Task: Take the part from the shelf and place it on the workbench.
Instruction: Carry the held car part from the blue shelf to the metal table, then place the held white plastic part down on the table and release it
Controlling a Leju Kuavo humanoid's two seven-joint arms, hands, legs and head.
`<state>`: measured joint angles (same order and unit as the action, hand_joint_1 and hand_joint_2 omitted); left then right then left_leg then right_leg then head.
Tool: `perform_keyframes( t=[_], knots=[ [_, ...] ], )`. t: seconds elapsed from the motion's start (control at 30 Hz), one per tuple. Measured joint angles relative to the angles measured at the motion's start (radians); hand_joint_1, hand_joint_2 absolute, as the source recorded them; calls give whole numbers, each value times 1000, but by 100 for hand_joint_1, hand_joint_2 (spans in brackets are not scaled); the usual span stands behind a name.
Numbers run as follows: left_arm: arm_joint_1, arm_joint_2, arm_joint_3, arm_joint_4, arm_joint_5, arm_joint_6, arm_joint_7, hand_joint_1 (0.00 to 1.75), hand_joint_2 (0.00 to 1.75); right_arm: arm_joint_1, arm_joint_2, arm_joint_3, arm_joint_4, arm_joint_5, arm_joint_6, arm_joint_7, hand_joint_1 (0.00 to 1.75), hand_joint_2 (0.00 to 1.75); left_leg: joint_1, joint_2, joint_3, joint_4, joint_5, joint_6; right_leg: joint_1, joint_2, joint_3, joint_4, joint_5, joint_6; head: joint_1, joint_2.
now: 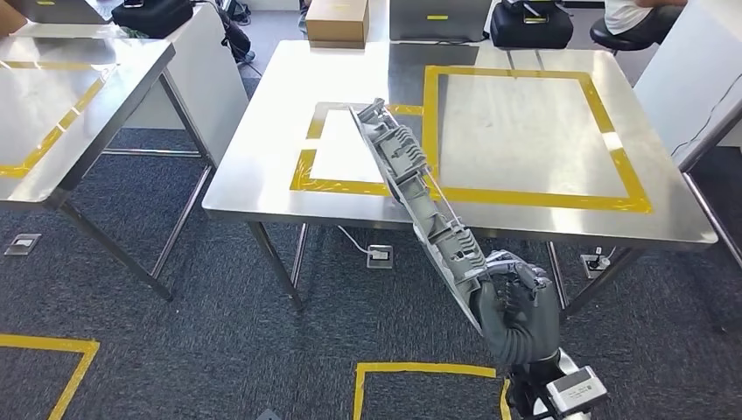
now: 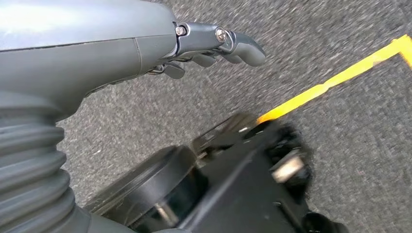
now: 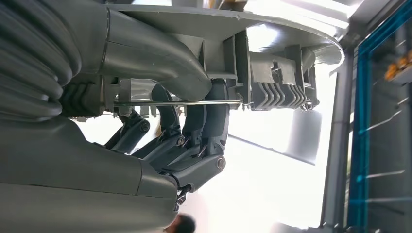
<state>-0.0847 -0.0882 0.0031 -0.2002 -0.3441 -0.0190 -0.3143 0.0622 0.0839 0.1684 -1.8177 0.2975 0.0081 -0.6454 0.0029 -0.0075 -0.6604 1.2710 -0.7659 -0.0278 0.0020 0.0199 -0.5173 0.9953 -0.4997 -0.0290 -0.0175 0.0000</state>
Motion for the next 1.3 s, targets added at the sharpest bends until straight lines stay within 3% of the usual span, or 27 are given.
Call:
perform_keyframes(
  t=[0.03, 0.07, 0.13, 0.17, 0.2, 0.27, 0.3, 0.37, 0.43, 0.47, 0.5, 0.53, 0.6, 0.63, 0.73, 0.87, 1.0, 1.13, 1.3],
  knots=[
    [2, 1, 0, 1, 0, 0, 0, 0, 175, 0, 0, -15, 11, 3, -22, 8, 175, 175, 0, 0, -21, -41, 24, 0, -2, 1, 27, 0, -22, 3, -2, 0],
    [6, 1, 0, 3, 0, 0, 0, 0, 175, -1, 0, -33, 23, 5, -46, 15, 175, 175, 0, 1, -37, -95, 105, 1, -3, 1, 50, 0, -43, 7, -4, 0],
    [13, 2, 0, 8, -2, 1, 0, 0, 175, -3, 0, -80, 49, 1, -91, 26, 175, 175, -1, 3, -52, -193, 302, 9, -1, 5, 86, 4, -86, 18, -6, 0],
    [17, 2, 0, 10, -5, 2, -1, 0, 175, -5, 0, -108, 61, -5, -108, 29, 175, 175, -2, 3, -53, -214, 368, 15, 1, 8, 99, 6, -105, 25, -6, 0],
    [16, 2, 0, 10, -8, 2, -3, 0, 175, -5, 0, -139, 69, -13, -125, 32, 175, 175, -3, 3, -50, -217, 387, 23, 2, 11, 113, 6, -121, 32, -5, 0],
    [9, 0, 0, 6, -16, 2, -8, 0, 175, -8, 1, -209, 77, -25, -163, 38, 175, 175, -1, 1, -38, -206, 376, 39, 0, 8, 131, 6, -147, 46, -3, 0],
    [2, 0, 0, 5, -19, 3, -10, 0, 175, -10, 2, -243, 79, -29, -182, 41, 175, 175, 0, 0, -32, -207, 367, 47, -2, 3, 124, 26, -160, 53, -2, 0],
    [-5, 1, 1, 2, -22, 6, -12, 0, 175, -15, 6, -298, 82, -34, -211, 46, 175, 175, 2, -1, -17, -212, 349, 56, -5, -8, 57, 130, -191, 65, 1, 0],
    [-5, 1, 1, 2, -24, 6, -11, 0, 175, -15, 10, -343, 89, -42, -231, 49, 175, 175, 2, -1, 0, -214, 329, 59, -9, -10, -49, 255, -202, 74, 3, 0],
    [-3, 1, 1, 2, -25, 6, -11, 0, 175, -13, 13, -369, 94, -46, -242, 50, 175, 175, 2, 0, 12, -214, 318, 58, -12, -11, -89, 282, -183, 77, 4, 0],
    [-1, 0, 1, 3, -26, 7, -11, 0, 175, -13, 16, -394, 97, -50, -252, 52, 175, 175, 2, 0, 25, -214, 306, 57, -14, -12, -113, 272, -144, 78, 4, 0],
    [1, 0, 1, 3, -28, 7, -11, 0, 175, -12, 19, -421, 99, -54, -263, 55, 175, 175, 2, -1, 40, -213, 295, 56, -16, -14, -119, 228, -89, 79, 4, 0],
    [2, 0, 1, 5, -30, 7, -11, 0, 175, -12, 22, -475, 102, -60, -279, 57, 175, 175, 1, -5, 62, -214, 276, 48, -15, -19, -107, 125, 7, 73, 6, 0],
    [1, 0, 1, 6, -30, 7, -10, 0, 175, -13, 23, -497, 102, -61, -282, 58, 175, 175, 0, -8, 67, -215, 271, 43, -12, -21, -97, 86, 26, 66, 8, 0],
    [0, 2, 1, 7, -34, 8, -10, 0, 175, -16, 25, -544, 104, -47, -285, 59, 175, 175, -5, -8, 72, -220, 266, 39, -10, -18, -78, 44, 15, 53, 8, 0],
    [-6, 2, 2, 6, -39, 8, -10, 0, 175, -33, 23, -563, 122, 27, -286, 84, 175, 175, -6, 0, 91, -235, 262, 36, -10, -12, -66, 38, 7, 45, 5, 0],
    [-10, 2, 2, 3, -43, 6, -16, 0, 175, -78, -5, -563, 179, 168, -303, 162, 175, 175, -5, 2, 104, -241, 261, 28, -9, -11, -56, 38, 4, 39, 5, 0],
    [-11, 2, 5, 3, -51, 0, -22, 0, 175, -129, -65, -564, 263, 324, -313, 245, 175, 175, -4, 1, 105, -242, 264, 23, -9, -13, -54, 38, 4, 38, 6, 0],
    [-11, 2, 12, 3, -67, -7, -18, 0, 175, -236, -191, -576, 436, 434, -288, 312, 175, 175, -6, 0, 105, -241, 265, 24, -10, -13, -52, 37, 7, 42, 6, 0]
  ],
)
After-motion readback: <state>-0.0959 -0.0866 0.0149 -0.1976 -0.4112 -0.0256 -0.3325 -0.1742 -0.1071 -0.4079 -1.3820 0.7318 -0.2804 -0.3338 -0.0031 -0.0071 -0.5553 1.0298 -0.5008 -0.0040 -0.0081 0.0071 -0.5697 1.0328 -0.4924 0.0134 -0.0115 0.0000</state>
